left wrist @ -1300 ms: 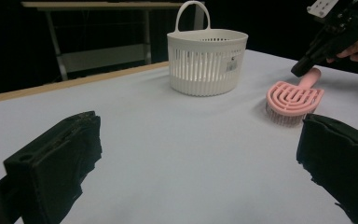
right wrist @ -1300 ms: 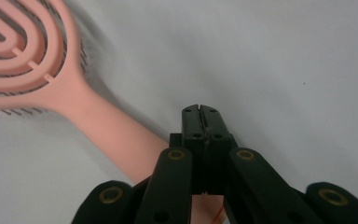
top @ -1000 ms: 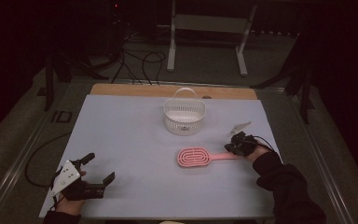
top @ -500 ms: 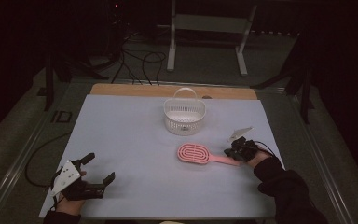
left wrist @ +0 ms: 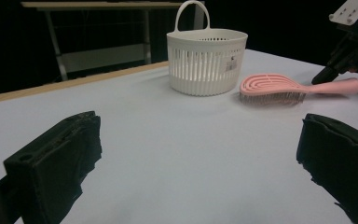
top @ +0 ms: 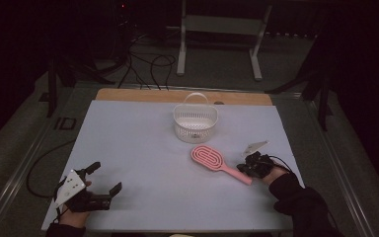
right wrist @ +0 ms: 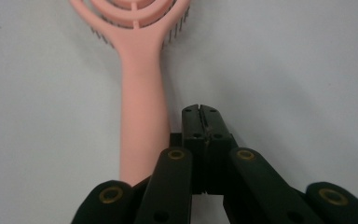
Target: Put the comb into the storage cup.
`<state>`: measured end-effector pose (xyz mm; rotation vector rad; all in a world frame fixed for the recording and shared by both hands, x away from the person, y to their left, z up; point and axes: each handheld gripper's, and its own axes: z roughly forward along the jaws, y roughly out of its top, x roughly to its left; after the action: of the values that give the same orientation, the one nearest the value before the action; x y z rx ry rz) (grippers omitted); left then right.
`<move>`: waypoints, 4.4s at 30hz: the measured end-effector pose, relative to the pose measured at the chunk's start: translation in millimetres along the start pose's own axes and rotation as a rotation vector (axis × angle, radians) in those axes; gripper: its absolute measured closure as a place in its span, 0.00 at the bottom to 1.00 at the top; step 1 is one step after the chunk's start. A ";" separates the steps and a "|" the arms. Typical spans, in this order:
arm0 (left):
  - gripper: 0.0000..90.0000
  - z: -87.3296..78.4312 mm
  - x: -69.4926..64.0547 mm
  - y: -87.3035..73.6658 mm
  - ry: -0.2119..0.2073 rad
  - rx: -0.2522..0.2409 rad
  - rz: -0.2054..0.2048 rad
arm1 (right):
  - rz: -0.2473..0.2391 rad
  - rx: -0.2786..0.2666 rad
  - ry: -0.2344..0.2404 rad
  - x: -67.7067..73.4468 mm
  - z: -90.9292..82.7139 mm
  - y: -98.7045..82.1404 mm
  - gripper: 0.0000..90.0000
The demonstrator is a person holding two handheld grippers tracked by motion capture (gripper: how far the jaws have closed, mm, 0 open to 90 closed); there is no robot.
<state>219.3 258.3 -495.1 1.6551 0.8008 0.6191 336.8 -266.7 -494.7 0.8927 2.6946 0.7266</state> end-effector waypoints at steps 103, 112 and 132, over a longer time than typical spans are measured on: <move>0.00 0.7 0.1 0.3 -0.002 -0.001 -0.006 | 0.191 0.158 -0.051 33.0 -11.8 53.9 0.15; 0.00 0.3 0.5 0.3 -0.004 -0.002 -0.006 | 0.208 0.215 -0.022 30.2 1.6 67.1 0.25; 0.00 0.6 0.9 0.1 -0.006 -0.003 -0.013 | 0.191 0.315 -0.035 32.8 15.1 75.3 0.53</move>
<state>220.3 258.6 -495.2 1.6472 0.8052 0.6060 353.7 -188.6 -470.3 1.2361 2.7640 0.3170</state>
